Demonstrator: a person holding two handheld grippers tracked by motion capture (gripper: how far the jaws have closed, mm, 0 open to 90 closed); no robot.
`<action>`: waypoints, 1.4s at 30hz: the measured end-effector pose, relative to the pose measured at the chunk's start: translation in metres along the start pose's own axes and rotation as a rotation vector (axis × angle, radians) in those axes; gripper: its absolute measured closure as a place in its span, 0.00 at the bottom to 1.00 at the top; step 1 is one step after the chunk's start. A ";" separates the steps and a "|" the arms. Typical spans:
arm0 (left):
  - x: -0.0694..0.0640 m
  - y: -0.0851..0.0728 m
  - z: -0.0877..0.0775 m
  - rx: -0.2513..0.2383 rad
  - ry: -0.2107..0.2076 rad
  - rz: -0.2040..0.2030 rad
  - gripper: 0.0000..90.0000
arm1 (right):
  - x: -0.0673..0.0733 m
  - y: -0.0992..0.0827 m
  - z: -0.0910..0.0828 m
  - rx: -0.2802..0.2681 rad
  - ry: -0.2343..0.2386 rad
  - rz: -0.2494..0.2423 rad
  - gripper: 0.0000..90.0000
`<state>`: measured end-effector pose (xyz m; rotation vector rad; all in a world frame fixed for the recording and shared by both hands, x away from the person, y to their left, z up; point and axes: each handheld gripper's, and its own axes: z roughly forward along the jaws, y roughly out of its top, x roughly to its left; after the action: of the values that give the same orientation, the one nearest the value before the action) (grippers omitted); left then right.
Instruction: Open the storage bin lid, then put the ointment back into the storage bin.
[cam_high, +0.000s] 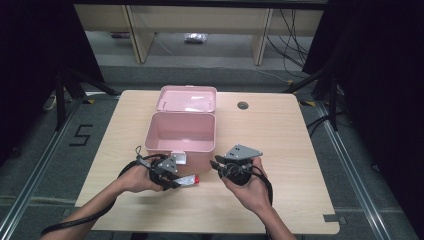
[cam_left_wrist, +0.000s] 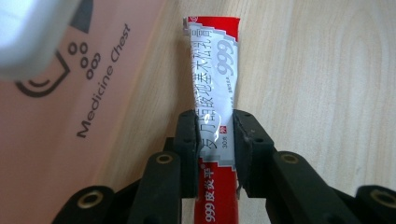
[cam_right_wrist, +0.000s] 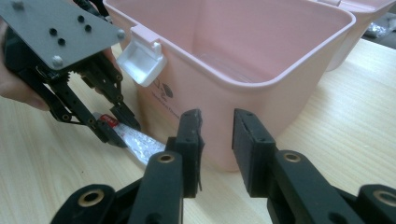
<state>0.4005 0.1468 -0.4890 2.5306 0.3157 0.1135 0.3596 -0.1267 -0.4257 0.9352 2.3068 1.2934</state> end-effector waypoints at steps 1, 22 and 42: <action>0.000 0.000 0.000 -0.003 -0.001 0.003 0.80 | -0.001 0.000 0.000 -0.004 0.000 -0.009 0.81; -0.010 0.002 -0.028 -0.028 0.012 0.055 0.80 | 0.000 0.002 -0.002 -0.004 0.003 0.003 0.82; -0.015 0.008 -0.061 -0.083 0.047 0.094 0.80 | -0.008 -0.001 -0.008 -0.010 -0.015 0.032 0.81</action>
<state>0.3783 0.1697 -0.4345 2.4634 0.2059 0.2181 0.3609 -0.1378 -0.4224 0.9789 2.2804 1.3053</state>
